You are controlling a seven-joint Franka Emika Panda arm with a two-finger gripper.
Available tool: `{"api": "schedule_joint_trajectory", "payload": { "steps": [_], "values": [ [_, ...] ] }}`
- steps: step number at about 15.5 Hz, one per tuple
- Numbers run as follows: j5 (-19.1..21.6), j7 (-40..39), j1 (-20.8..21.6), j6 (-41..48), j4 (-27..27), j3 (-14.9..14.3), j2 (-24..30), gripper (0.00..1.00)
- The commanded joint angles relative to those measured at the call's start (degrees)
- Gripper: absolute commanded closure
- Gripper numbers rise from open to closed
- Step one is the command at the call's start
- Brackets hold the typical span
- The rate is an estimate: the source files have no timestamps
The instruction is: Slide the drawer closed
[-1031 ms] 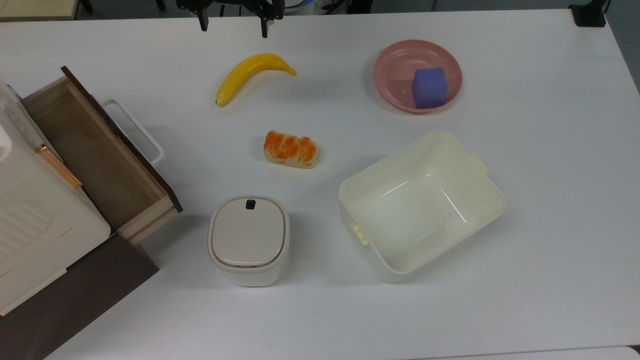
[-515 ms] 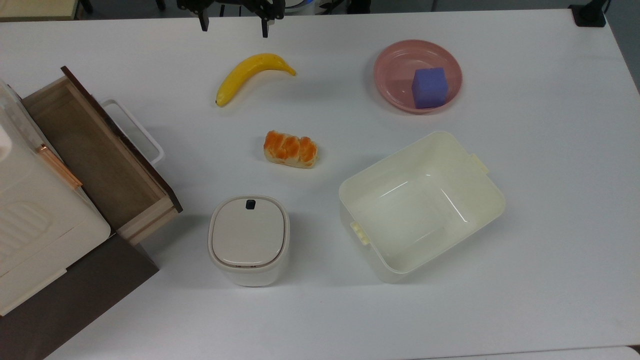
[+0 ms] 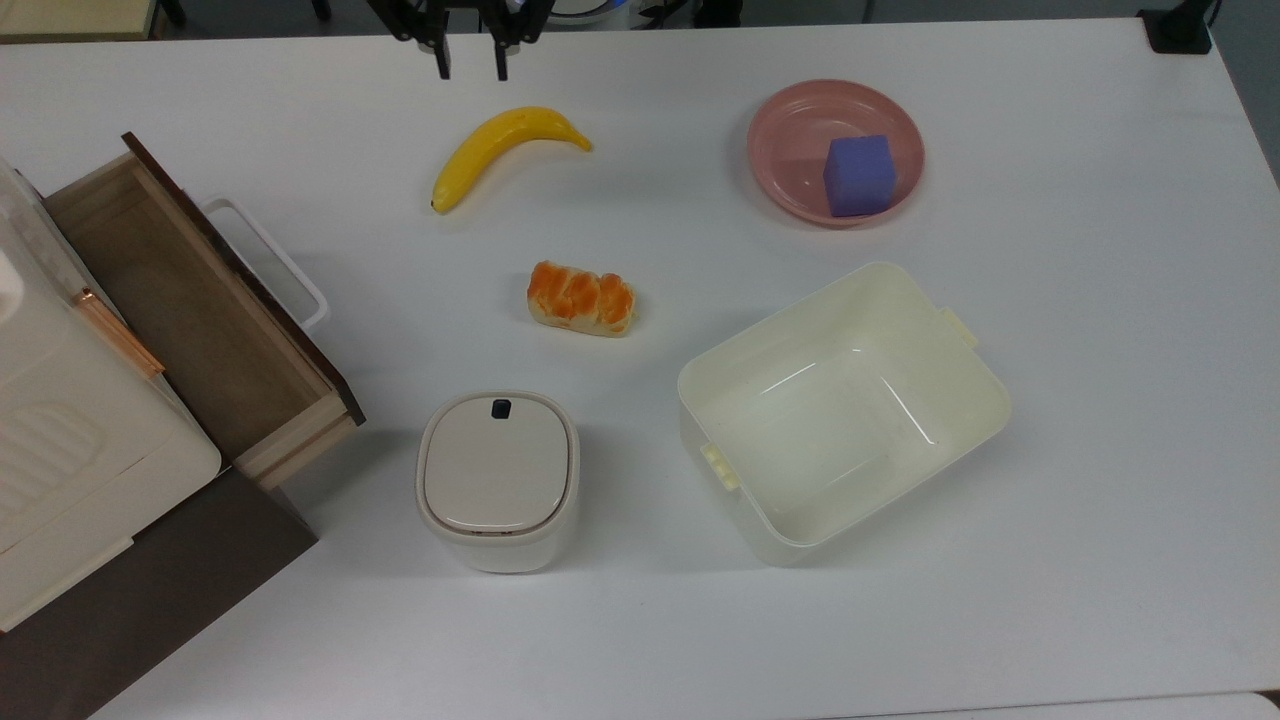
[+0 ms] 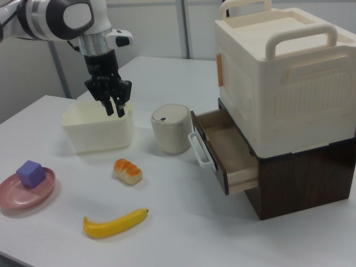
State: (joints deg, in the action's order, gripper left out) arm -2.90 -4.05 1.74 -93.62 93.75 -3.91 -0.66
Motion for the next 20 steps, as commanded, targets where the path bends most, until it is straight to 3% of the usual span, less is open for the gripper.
{"api": "schedule_joint_trajectory", "payload": {
  "steps": [1, 7, 11, 15, 20],
  "values": [
    [0.79, -1.22, 0.63, 1.60, 0.55, -0.39, 0.92, 1.00],
    [0.87, 0.00, 0.37, 1.16, 0.55, -0.39, 0.57, 1.00],
    [1.14, 9.30, -0.42, 0.20, 1.08, -1.18, -0.39, 1.00],
    [2.89, 20.37, -4.63, -9.43, 7.65, -1.27, -0.57, 1.00],
    [2.98, 27.68, -8.41, -24.29, 15.48, -1.27, -2.49, 1.00]
  ]
}}
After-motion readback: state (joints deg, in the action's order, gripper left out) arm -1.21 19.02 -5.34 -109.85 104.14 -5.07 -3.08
